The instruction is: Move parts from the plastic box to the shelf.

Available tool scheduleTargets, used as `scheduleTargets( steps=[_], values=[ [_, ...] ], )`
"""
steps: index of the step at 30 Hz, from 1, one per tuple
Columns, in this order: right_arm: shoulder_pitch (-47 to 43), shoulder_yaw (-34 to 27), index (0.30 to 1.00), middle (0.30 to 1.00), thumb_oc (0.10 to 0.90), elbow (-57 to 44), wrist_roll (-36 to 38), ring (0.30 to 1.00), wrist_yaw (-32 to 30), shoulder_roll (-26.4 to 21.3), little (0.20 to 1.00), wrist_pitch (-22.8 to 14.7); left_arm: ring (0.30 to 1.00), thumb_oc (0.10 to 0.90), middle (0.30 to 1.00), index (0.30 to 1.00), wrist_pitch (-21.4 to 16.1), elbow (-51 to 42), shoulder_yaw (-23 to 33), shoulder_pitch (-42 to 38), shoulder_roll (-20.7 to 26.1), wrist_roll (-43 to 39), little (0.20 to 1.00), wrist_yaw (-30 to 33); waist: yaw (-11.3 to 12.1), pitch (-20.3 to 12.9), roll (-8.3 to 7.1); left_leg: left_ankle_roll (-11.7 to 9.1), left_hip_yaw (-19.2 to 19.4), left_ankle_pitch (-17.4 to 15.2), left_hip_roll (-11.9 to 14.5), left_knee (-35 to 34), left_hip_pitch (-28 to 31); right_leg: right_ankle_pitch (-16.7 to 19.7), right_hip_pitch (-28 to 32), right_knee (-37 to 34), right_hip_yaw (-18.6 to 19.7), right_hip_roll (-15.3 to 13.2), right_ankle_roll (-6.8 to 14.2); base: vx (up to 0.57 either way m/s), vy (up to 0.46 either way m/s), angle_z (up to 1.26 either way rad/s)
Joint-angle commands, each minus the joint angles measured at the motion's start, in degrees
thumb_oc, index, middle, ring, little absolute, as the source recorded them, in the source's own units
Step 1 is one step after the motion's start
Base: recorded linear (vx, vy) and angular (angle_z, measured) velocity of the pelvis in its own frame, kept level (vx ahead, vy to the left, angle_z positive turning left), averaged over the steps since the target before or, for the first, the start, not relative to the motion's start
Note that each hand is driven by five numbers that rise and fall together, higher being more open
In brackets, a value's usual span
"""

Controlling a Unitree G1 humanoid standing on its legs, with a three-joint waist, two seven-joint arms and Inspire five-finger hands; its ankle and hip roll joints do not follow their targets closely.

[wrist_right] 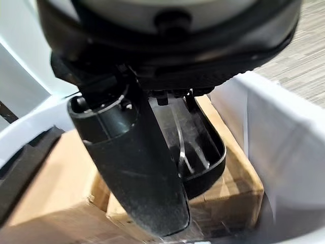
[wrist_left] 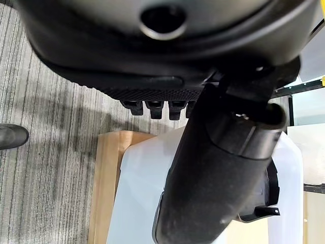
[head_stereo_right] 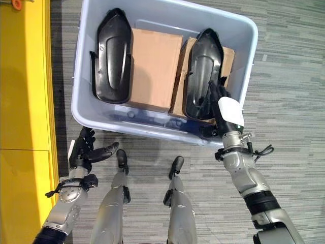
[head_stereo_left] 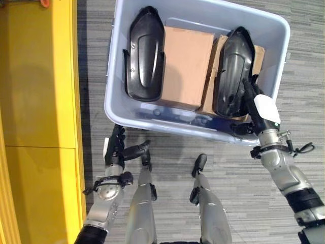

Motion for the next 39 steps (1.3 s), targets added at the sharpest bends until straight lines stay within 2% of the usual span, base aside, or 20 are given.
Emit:
scheduleTargets(
  steps=[1,15,21,23,24,31,36,37,39],
  values=[
    [-5.9,0.8,1.000,1.000,0.900,-1.0,0.6,1.000,-4.2,-2.9,1.000,-0.7,1.000,0.900,1.000,1.000,-5.2,-3.7,1.4,-0.1,1.8,0.9,1.000,-0.1,1.2,-1.1,-1.67,-2.6,-0.7,-5.1,2.7,2.2,3.9,-0.4,-1.4,4.8,0.6,-3.9,3.7,0.00,0.003,-0.04],
    [-8.5,3.4,1.000,1.000,0.900,2.2,-0.6,1.000,-4.7,-0.4,1.000,-0.1,1.000,0.900,1.000,1.000,-5.3,-3.3,0.5,-1.1,1.5,0.9,1.000,0.6,1.4,-1.1,-0.95,-2.4,-0.8,-5.0,2.4,2.3,3.0,-0.4,-2.1,5.0,0.5,-4.1,3.6,0.00,0.000,0.00],
    [-11.6,6.8,1.000,1.000,0.900,11.1,-1.2,1.000,-5.0,0.3,1.000,0.9,1.000,0.900,1.000,1.000,-5.7,-2.9,-0.4,-1.6,1.4,0.4,1.000,0.5,1.9,-1.1,-0.23,-2.5,-1.1,-5.3,2.2,2.4,2.5,-0.6,-2.6,5.1,0.4,-4.2,3.7,0.00,0.000,0.00],
    [-13.0,7.9,1.000,1.000,0.900,15.9,-0.9,1.000,-5.1,0.5,1.000,1.4,1.000,0.900,1.000,1.000,-6.0,-2.7,-1.0,-1.7,1.2,-0.1,1.000,0.4,2.2,-1.1,0.12,-2.5,-1.2,-5.1,2.1,2.3,2.1,-0.4,-2.9,5.2,0.3,-4.3,3.7,0.00,0.000,0.00],
    [-14.9,9.6,1.000,1.000,0.900,21.5,-0.7,1.000,-5.1,0.3,1.000,1.9,1.000,0.900,1.000,1.000,-6.1,-2.6,-1.5,-1.8,1.3,-0.5,1.000,0.1,2.5,-1.1,0.59,-2.5,-1.3,-5.0,2.1,2.3,1.6,-0.4,-3.3,5.3,0.3,-4.4,3.7,0.00,0.000,0.00],
    [-18.1,11.8,1.000,1.000,0.900,29.6,0.5,1.000,-5.1,-0.2,1.000,2.3,1.000,0.900,1.000,1.000,-6.3,-2.3,-2.5,-2.0,1.3,-1.1,1.000,-0.4,2.9,-1.1,1.48,-2.6,-1.3,-4.7,1.8,2.2,0.8,-0.3,-4.3,5.5,0.4,-4.5,3.7,-0.01,0.004,0.02],
    [-21.8,15.9,1.000,1.000,0.900,35.9,0.0,1.000,-3.7,0.6,1.000,2.2,1.000,0.900,1.000,1.000,-6.7,-1.9,-4.4,-3.1,1.3,-1.9,1.000,-1.1,3.6,-1.1,2.58,-2.6,-1.3,-4.4,1.6,2.1,0.1,-0.1,-5.2,5.7,0.4,-4.7,3.7,-0.02,0.004,-0.03],
    [-22.4,17.2,0.300,0.300,0.400,37.2,-0.6,0.300,-3.2,1.1,0.300,2.2,1.000,0.900,1.000,1.000,-6.7,-1.6,-4.7,-3.4,1.1,-2.3,1.000,-1.4,3.9,-1.1,2.92,-2.6,-1.3,-4.3,1.6,2.0,0.0,-0.1,-5.4,5.8,0.4,-4.8,3.7,-0.02,0.004,-0.07],
    [-22.3,17.8,0.300,0.300,0.400,37.3,-1.0,0.300,-2.9,1.7,0.300,2.3,1.000,0.900,1.000,1.000,-6.7,-1.2,-4.9,-3.8,1.0,-2.4,1.000,-1.4,3.8,-1.1,3.12,-2.6,-1.3,-4.2,1.6,1.9,0.1,-0.1,-5.4,5.8,0.4,-4.8,3.7,-0.01,-0.001,-0.06]
  ],
)
